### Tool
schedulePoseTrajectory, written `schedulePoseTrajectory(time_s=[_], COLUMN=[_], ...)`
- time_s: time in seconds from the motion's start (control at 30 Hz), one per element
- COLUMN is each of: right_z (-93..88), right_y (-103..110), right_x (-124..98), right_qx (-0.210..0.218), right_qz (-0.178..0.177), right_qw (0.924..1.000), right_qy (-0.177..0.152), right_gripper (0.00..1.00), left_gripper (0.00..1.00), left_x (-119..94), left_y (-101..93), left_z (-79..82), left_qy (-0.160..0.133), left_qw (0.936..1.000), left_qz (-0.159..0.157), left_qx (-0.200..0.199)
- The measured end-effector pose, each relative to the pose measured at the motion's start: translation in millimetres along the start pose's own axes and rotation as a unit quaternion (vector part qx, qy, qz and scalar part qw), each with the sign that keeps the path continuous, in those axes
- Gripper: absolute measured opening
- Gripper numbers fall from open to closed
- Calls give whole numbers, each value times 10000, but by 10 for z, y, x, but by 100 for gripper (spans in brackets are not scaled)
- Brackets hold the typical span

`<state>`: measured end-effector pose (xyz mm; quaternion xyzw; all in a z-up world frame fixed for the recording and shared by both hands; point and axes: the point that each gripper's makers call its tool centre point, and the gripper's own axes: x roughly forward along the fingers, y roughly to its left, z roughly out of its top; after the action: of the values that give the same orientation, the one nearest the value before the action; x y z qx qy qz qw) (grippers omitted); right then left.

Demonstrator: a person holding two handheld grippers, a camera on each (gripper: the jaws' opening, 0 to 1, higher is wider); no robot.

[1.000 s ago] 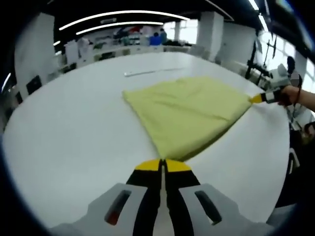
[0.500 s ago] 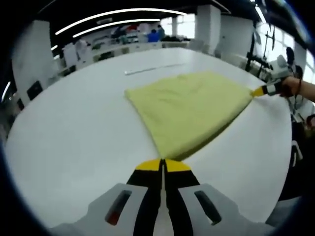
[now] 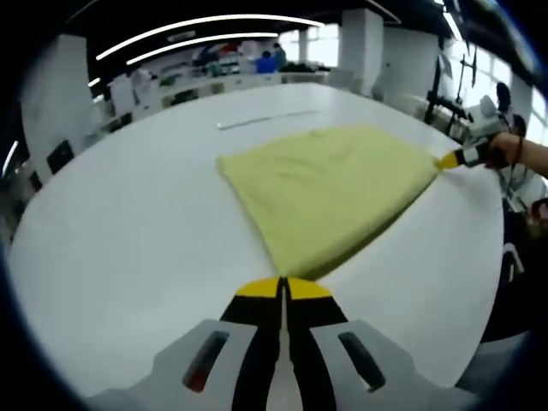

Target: Fold the garment on the visible template until the final outline fits inside the template.

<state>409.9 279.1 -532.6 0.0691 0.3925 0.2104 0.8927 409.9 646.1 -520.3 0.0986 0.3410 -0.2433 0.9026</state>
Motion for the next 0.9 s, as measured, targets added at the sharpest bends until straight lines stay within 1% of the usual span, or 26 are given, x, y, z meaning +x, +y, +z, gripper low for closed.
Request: schedulePoseTrajectory(time_s=[0.33,0.47,0.6,0.63,0.7,0.8,0.83,0.87,0.9], right_z=[-54,-70,-88,-89,-90,-117,-128,-144,-141], right_y=[71,90,114,111,115,114,112,101,107], right_x=[-28,-38,-43,-42,-39,-51,-55,-61,-62], right_qx=[6,-177,-386,-427,-523,-1009,-1059,-1228,-1253], right_qz=[64,129,205,197,205,154,145,130,130], right_qw=[10000,9997,9990,9988,9983,9942,9936,9913,9911], right_qy=[7,66,128,145,167,325,367,446,433], right_gripper=[0,0,0,0,0,0,0,0,0], left_gripper=[0,0,0,0,0,0,0,0,0], left_x=[-79,-110,-114,-109,-109,-86,-88,-88,-87], left_y=[-5,-11,-21,-44,-66,-81,-82,-83,-81], left_z=[-73,-100,-116,-101,-105,-123,-124,-126,-127], left_qy=[33,48,62,10,4,37,43,48,48], left_qw=[10000,10000,10000,9999,9999,9997,9997,9998,9998], left_qz=[-5,-24,-22,-66,-75,-88,-86,-88,-86], left_qx=[-22,-40,-9,132,109,214,207,181,173])
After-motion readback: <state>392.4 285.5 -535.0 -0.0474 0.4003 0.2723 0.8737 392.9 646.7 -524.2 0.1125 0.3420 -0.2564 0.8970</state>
